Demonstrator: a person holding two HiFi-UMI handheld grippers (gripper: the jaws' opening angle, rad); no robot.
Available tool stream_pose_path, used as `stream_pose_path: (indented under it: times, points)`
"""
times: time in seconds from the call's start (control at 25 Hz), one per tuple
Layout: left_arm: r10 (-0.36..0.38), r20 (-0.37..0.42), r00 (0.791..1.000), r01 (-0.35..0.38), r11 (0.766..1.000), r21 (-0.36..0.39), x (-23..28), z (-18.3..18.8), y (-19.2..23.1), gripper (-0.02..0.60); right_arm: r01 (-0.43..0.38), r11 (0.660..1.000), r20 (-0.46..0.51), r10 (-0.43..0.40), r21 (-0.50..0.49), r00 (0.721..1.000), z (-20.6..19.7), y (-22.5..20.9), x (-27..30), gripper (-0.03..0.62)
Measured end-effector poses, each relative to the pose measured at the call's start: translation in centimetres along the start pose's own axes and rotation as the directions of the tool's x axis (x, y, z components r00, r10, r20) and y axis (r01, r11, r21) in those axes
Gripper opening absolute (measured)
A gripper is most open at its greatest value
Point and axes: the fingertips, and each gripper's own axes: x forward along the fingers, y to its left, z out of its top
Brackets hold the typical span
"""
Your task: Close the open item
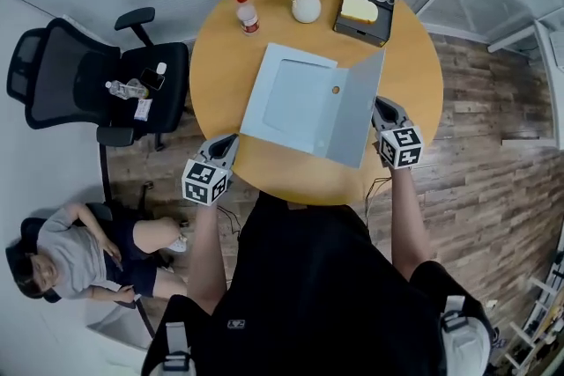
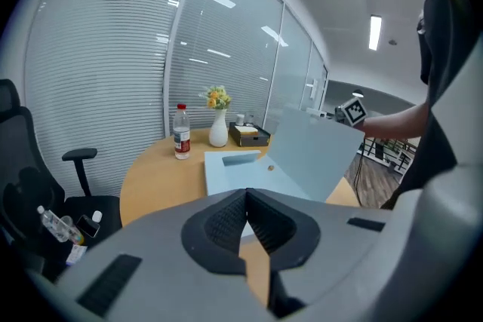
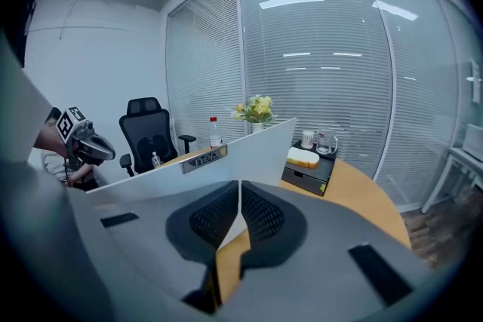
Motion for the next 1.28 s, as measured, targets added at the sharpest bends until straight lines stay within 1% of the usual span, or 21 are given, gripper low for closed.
stream_pose_path:
  times: [0.12, 0.2, 0.32, 0.4, 0.44, 0.52, 0.6, 0.72, 0.8, 0.92, 1.08, 1.2, 1.28]
  points:
    - [0.0, -0.081, 0.997, 0.0, 1.0, 0.001, 0.9, -2.7, 2.8, 0.005, 0.026, 1.0, -0.014, -0.026, 0.0, 1.0, 0.6, 1.1, 1.1, 0.009]
    - [-0.042, -0.107, 0.993, 0.04, 0.999, -0.022, 1.7, -4.0, 3.9, 0.005, 0.043, 0.999, -0.018, -0.043, -0.005, 0.999, 1.1, 1.8, 1.7, 0.009]
    - [-0.14, -0.083, 0.987, 0.131, 0.986, -0.106, 2.8, -4.9, 4.6, 0.006, 0.059, 0.998, -0.02, -0.059, -0.013, 0.998, 1.8, 3.1, 2.9, 0.009]
    - [-0.182, -0.079, 0.98, 0.17, 0.976, -0.136, 3.5, -5.5, 4.9, 0.006, 0.064, 0.998, -0.024, -0.065, -0.015, 0.998, 2.0, 3.9, 3.6, 0.009]
    - [-0.189, -0.091, 0.978, 0.177, 0.975, -0.131, 3.8, -5.9, 5.1, 0.006, 0.067, 0.998, -0.028, -0.067, -0.016, 0.997, 2.0, 4.3, 3.8, 0.009]
    - [-0.181, -0.126, 0.975, 0.169, 0.981, -0.101, 4.7, -6.9, 6.0, 0.006, 0.074, 0.997, -0.031, -0.075, -0.02, 0.997, 2.1, 5.0, 4.6, 0.009]
    - [-0.177, -0.175, 0.969, 0.168, 0.984, -0.066, 5.4, -8.1, 6.8, 0.006, 0.085, 0.996, -0.033, -0.085, -0.019, 0.996, 2.0, 5.7, 5.4, 0.009]
    - [-0.206, -0.274, 0.939, 0.215, 0.977, 0.002, 6.2, -10.7, 6.9, 0.006, 0.097, 0.995, -0.042, -0.097, -0.009, 0.994, 1.4, 7.1, 6.4, 0.009]
    - [-0.227, -0.315, 0.922, 0.251, 0.967, 0.038, 7.0, -11.4, 6.8, 0.006, 0.097, 0.995, -0.043, -0.097, -0.005, 0.994, 1.5, 7.9, 7.3, 0.009]
    - [-0.264, -0.323, 0.909, 0.294, 0.954, 0.049, 8.4, -11.2, 6.7, 0.006, 0.089, 0.996, -0.049, -0.089, -0.014, 0.995, 1.9, 8.6, 8.6, 0.009]
    - [-0.291, -0.347, 0.892, 0.34, 0.936, 0.087, 9.5, -10.9, 6.6, 0.006, 0.075, 0.997, -0.06, -0.077, -0.033, 0.995, 1.9, 9.5, 9.8, 0.009]
    - [-0.31, -0.356, 0.882, 0.365, 0.926, 0.097, 10.1, -10.6, 6.6, 0.006, 0.06, 0.998, -0.062, -0.062, -0.033, 0.996, 1.9, 10.2, 11.0, 0.009]
    - [-0.317, -0.358, 0.878, 0.371, 0.924, 0.094, 10.4, -10.5, 6.7, 0.006, 0.046, 0.999, -0.07, -0.047, -0.013, 0.996, 1.3, 10.8, 11.8, 0.009]
